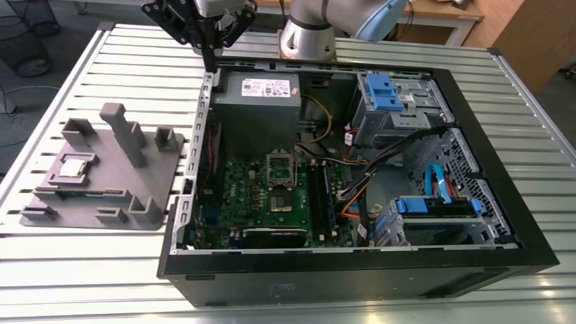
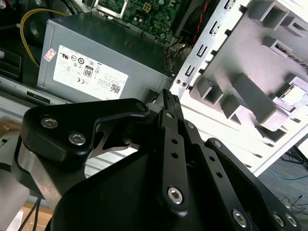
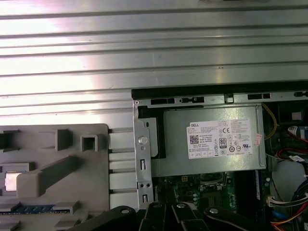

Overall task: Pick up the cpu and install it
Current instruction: 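Reach for the cpu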

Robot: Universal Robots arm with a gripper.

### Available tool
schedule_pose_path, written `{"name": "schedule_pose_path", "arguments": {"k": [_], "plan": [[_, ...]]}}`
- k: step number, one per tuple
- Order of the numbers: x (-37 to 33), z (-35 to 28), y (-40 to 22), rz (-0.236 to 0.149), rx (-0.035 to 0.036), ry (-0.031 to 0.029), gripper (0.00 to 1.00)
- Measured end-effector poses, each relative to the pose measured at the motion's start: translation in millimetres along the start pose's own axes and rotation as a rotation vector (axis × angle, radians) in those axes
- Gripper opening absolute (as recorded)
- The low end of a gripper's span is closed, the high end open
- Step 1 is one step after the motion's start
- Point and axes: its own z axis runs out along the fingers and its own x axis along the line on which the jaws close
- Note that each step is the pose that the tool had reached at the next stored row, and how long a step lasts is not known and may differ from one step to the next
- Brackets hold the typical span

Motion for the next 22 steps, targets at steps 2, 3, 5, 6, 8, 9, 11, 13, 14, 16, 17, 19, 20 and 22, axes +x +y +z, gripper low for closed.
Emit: {"name": "schedule_pose_path", "arguments": {"k": [2,3,5,6,8,9,11,13,14,16,17,19,20,22], "plan": [[0.2,0.0,0.0,0.0,0.0001,0.0,0.11],[0.3,-0.1,0.0,0.0,0.0001,0.0001,0.11],[0.4,-0.1,-0.1,0.0,0.0001,0.0,0.11],[0.5,-0.1,-0.1,0.0,0.0001,0.0,0.11],[1.4,-0.1,-0.2,0.0,0.0,0.0,0.11],[1.8,-0.1,-0.2,0.0,0.0001,0.0,0.11],[2.7,-0.2,-0.2,0.0,0.0001,0.0,0.11],[4.1,-0.2,-0.3,0.0,0.0001,0.0,0.11],[4.9,-0.2,-0.4,0.0,0.0001,0.0001,0.11],[6.6,-0.3,-0.5,0.0,0.0001,0.0001,0.11],[7.2,-0.3,-0.5,0.0,0.0001,0.0,0.11],[7.7,-0.3,-0.6,0.0,0.0,0.0,0.11],[8.5,-0.4,-0.7,0.0,0.0001,0.0,0.11],[9.1,-0.4,-0.7,0.0,0.0001,0.0,0.11]]}}
